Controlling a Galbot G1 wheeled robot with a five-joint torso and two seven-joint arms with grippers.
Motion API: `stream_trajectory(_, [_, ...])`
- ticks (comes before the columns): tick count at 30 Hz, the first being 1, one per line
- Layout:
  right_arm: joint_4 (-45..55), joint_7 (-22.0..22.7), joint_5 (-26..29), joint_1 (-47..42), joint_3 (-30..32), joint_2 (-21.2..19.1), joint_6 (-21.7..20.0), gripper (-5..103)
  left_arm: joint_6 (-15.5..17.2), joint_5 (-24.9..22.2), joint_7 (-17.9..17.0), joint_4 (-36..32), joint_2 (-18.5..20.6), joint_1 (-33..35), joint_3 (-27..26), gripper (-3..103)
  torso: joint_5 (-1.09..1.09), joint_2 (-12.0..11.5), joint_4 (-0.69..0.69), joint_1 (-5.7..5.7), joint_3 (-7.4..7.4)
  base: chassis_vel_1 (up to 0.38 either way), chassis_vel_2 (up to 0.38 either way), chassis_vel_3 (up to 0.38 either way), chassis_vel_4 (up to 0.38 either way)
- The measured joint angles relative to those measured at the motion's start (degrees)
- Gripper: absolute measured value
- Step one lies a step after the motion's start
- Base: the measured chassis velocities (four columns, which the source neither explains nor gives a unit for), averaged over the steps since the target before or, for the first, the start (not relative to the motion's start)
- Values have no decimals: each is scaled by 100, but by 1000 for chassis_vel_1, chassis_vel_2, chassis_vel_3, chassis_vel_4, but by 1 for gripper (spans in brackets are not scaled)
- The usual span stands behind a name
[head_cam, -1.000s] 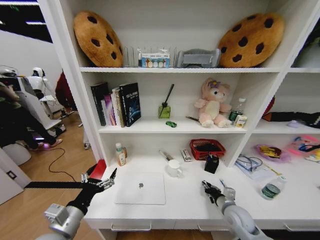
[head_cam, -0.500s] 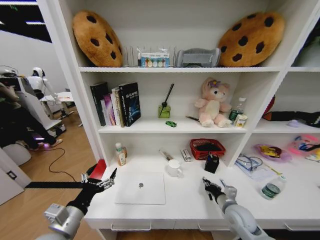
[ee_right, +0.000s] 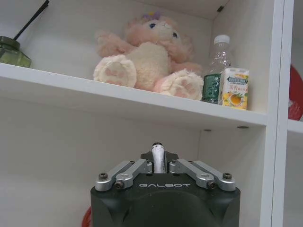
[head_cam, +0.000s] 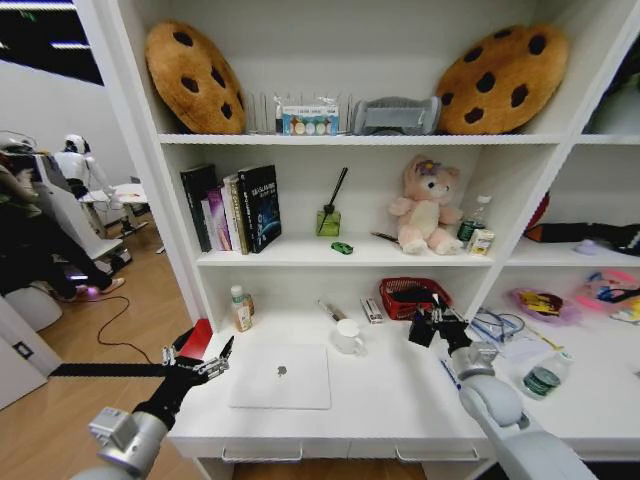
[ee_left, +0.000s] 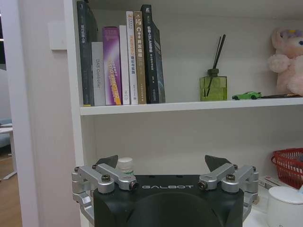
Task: Organize the objects on the table.
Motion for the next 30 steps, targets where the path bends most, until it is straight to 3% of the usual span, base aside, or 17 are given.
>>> stream_trajectory(4, [-730, 201, -440, 491, -266, 29, 572, 11, 0, 0, 0, 0, 0, 0, 0, 100, 1, 0, 0, 1, 0, 0, 0, 0, 0])
stream_trajectory(12, [-1592, 472, -763, 1068, -649, 113, 1135, 11, 0, 0, 0, 0, 0, 0, 0, 100, 0, 1, -1, 1, 0, 0, 0, 0, 0])
stream_trajectory(30, [-2377, 851, -737, 1647, -1270, 286, 1261, 11, 0, 0, 0, 0, 0, 0, 0, 100, 0, 1, -1, 0, 0, 0, 0, 0, 0])
